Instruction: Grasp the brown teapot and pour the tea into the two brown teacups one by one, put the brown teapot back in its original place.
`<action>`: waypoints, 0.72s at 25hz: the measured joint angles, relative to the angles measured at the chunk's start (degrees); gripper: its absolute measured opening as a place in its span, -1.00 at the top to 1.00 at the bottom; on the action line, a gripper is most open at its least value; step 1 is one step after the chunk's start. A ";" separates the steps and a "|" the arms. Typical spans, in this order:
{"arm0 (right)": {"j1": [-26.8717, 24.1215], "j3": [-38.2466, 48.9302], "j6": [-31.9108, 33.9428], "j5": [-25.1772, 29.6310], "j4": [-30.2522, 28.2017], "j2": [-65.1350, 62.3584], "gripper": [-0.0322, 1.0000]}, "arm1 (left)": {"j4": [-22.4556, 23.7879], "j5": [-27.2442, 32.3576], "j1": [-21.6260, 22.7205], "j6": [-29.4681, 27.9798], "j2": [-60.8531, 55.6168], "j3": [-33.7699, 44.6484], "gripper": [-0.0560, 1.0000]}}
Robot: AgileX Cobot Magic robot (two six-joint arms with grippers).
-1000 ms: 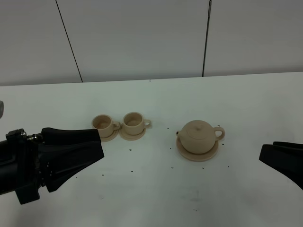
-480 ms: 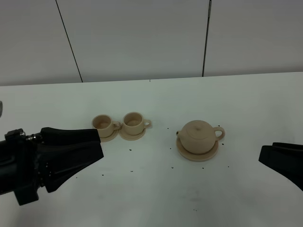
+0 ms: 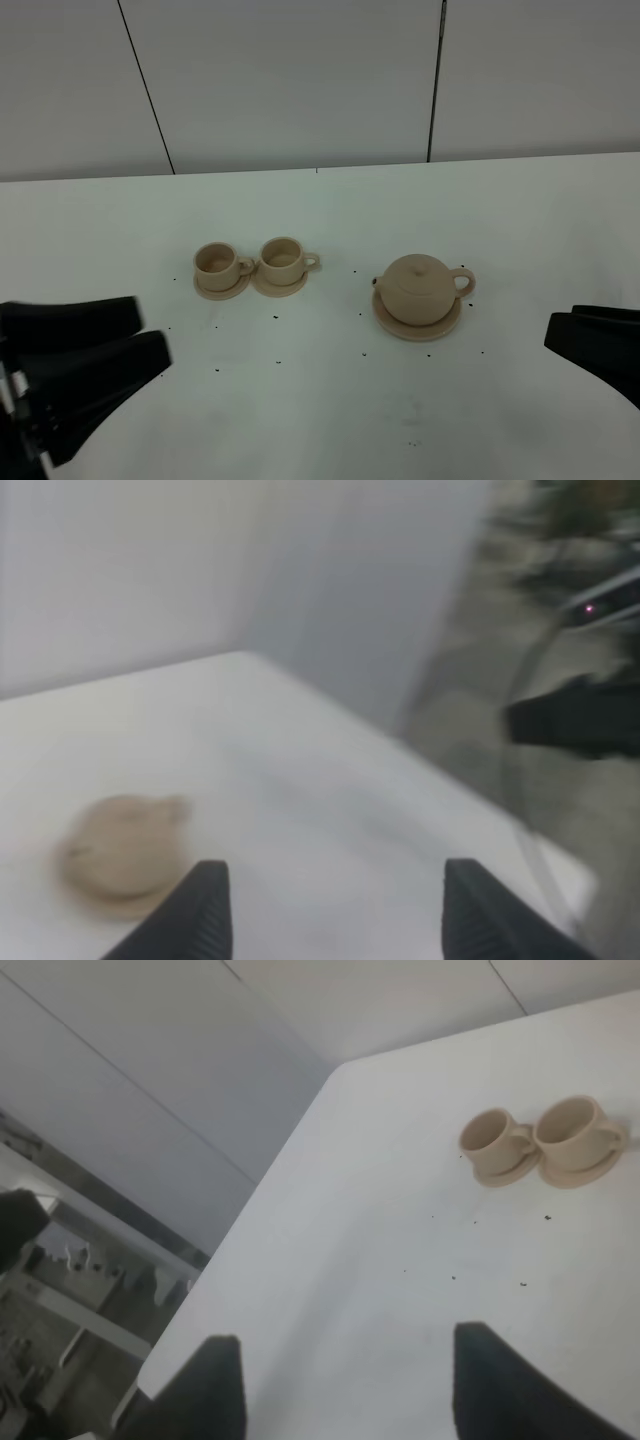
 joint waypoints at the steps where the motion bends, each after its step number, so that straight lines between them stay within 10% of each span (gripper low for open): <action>1: 0.00 0.00 0.00 0.12 0.00 0.00 0.06 | 3.34 -1.76 0.00 -3.69 -2.44 0.00 -0.12; 10: 0.00 0.00 0.00 0.23 0.00 0.00 0.06 | 40.29 -5.99 0.00 -40.65 -19.63 0.00 -0.12; 18: 0.00 0.00 0.00 0.23 0.00 0.00 0.06 | 67.42 6.10 0.00 -64.67 -21.69 0.00 -0.12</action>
